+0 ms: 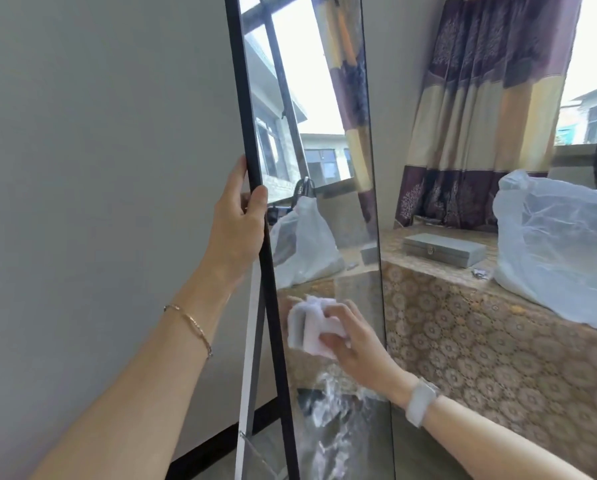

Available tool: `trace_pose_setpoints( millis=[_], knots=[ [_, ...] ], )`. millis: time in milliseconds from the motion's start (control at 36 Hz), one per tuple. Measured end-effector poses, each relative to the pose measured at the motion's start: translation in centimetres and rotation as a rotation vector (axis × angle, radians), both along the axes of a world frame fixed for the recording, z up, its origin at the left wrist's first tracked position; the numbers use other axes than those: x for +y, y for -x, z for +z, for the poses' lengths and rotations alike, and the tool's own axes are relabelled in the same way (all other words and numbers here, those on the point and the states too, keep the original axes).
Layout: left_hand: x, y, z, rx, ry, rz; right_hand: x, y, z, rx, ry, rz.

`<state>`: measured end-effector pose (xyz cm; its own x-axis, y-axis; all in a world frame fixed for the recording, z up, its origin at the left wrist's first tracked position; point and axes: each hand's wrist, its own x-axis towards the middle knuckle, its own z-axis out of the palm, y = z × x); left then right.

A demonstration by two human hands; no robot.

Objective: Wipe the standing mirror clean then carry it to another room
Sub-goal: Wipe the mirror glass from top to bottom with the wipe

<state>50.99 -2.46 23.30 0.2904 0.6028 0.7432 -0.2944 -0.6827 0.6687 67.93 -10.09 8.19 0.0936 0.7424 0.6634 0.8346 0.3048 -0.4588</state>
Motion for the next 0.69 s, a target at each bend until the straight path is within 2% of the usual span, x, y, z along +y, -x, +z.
trace_pose_setpoints(
  millis=[83, 139, 250, 306, 444, 528, 611, 694],
  knots=[
    [0.0, -0.1, 0.0, 0.013, -0.009, 0.019, -2.9, -2.0, 0.3, -0.028, 0.32, 0.04],
    [-0.1, -0.3, -0.1, 0.02, 0.005, 0.021, -3.7, -3.0, 2.7, -0.005, 0.31, -0.011],
    [-0.3, -0.9, -0.1, 0.011, 0.025, 0.057, -1.9, -4.6, 9.9, 0.041, -0.073, -0.171],
    [-0.8, -1.0, 0.1, 0.005, 0.035, 0.058, 0.0, -4.8, 13.8, 0.001, -0.232, -0.215],
    [-1.5, -1.1, 0.1, 0.051, 0.036, 0.047, 4.4, -4.1, 19.2, 0.093, -0.444, -0.296],
    [-1.5, -1.2, 0.1, 0.042, 0.025, 0.061, 5.9, -4.7, 17.5, 0.056, -0.406, -0.347],
    [-1.5, -1.2, 0.0, 0.025, 0.024, 0.08, 5.4, -5.5, 11.6, -0.026, -0.268, -0.36],
    [-1.3, -1.2, 0.0, 0.007, 0.03, 0.067, 1.5, -6.2, 4.2, 0.148, -0.07, -0.151]
  ],
)
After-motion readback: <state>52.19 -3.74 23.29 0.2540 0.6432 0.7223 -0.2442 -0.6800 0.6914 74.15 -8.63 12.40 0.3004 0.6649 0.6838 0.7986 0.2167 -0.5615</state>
